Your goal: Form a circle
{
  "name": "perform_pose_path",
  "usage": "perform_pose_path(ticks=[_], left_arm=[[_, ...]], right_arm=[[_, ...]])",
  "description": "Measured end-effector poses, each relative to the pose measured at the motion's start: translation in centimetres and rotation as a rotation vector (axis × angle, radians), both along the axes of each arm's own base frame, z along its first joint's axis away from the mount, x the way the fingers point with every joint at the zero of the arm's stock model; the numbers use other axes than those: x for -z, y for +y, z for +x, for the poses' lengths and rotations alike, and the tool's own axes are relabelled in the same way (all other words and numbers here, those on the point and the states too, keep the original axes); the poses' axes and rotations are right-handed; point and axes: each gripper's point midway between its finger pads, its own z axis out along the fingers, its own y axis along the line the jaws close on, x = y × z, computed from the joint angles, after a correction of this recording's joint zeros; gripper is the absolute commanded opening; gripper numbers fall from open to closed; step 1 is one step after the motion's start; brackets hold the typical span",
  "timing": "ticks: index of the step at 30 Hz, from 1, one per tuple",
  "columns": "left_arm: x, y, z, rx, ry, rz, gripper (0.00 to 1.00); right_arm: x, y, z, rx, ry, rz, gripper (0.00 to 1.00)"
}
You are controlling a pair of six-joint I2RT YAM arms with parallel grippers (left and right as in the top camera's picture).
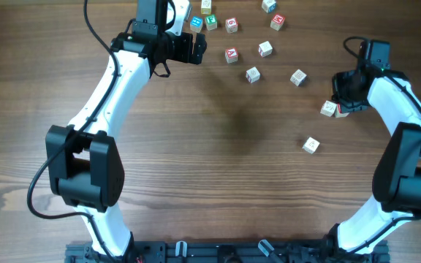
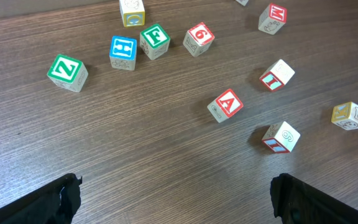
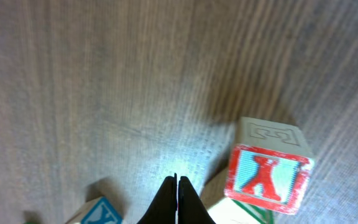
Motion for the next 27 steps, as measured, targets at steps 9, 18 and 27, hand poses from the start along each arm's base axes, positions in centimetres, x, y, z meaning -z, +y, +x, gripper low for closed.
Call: perform_pose_path(ticks=[9, 18, 27], left_arm=[[0.0, 0.0, 0.0, 0.0, 0.0, 0.0, 1.0], [0.0, 0.0, 0.0, 0.0, 0.0, 0.0, 1.0], [0.0, 0.0, 0.0, 0.0, 0.0, 0.0, 1.0]], right_arm=[[0.4, 0.2, -1.0, 0.0, 0.045, 0.007, 0.04], [0.5, -0.1, -1.5, 0.009, 0.064, -0.006, 0.04], [0.3, -0.3, -0.9, 0.012, 0.038, -0.017, 0.04]])
